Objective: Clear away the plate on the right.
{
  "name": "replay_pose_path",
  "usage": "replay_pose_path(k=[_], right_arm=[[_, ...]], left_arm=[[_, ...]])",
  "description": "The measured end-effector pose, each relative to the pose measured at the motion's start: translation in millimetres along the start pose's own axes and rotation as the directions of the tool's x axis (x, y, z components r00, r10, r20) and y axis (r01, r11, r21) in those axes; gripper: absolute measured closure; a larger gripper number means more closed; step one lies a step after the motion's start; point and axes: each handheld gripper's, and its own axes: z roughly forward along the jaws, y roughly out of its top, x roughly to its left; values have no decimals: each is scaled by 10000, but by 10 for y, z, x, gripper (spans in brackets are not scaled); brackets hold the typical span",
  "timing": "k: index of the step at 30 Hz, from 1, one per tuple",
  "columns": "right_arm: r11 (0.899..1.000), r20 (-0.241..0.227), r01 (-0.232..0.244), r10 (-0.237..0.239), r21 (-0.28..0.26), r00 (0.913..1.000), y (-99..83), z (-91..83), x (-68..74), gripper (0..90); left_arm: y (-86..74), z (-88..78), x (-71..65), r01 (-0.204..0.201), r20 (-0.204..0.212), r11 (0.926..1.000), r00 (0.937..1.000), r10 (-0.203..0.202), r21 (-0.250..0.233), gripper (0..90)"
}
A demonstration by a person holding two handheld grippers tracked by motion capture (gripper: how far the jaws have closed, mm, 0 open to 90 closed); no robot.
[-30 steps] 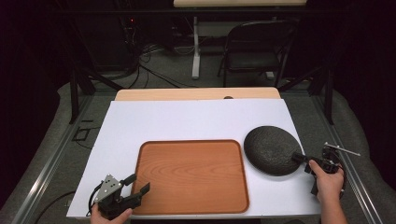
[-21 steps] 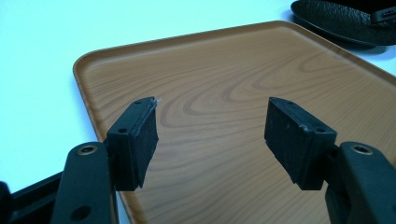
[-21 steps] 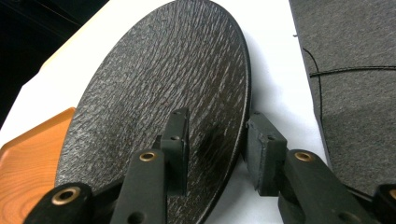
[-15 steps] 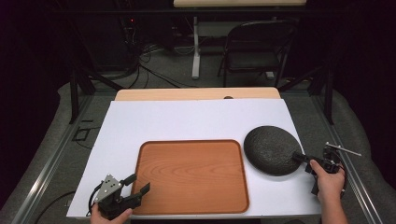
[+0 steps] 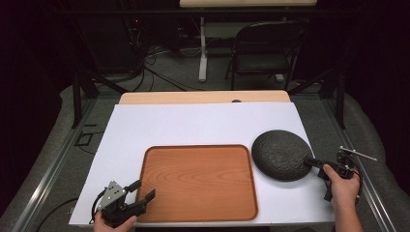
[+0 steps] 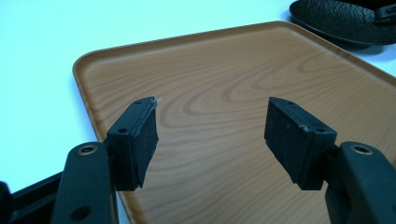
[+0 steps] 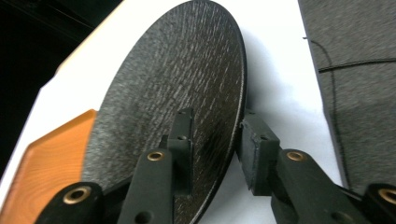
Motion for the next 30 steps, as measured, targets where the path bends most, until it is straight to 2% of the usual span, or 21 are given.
replay_pose_path(k=[2,5,11,12,16,20,30], right_arm=[[9999,-221,-148,147,-18,9996,16,-23,1,699],[9995,-311,-304,305,32,9991,46,-33,22,706],[9999,-131,-37,39,118,9999,120,-37,100,707],[9998,-69,163,-162,119,9998,128,-35,93,708],[9998,-105,-25,27,219,9999,146,-33,108,710],[9990,-372,-213,228,391,9990,172,-56,108,712],[9987,-446,56,-33,501,9990,290,-85,261,715]], left_arm=[[1,0,-1,-15,5,10000,10000,15,1,344],[1,-2,-3,-22,8,10000,10000,22,-15,344],[1,0,-3,-13,15,10000,10000,13,-16,344],[1,0,-2,-22,20,10000,10000,22,-9,344],[1,2,-2,-23,17,10000,10000,23,3,345],[1,2,-3,-18,15,10000,10000,18,-4,344],[1,3,-2,-13,24,10000,10000,13,3,344]])
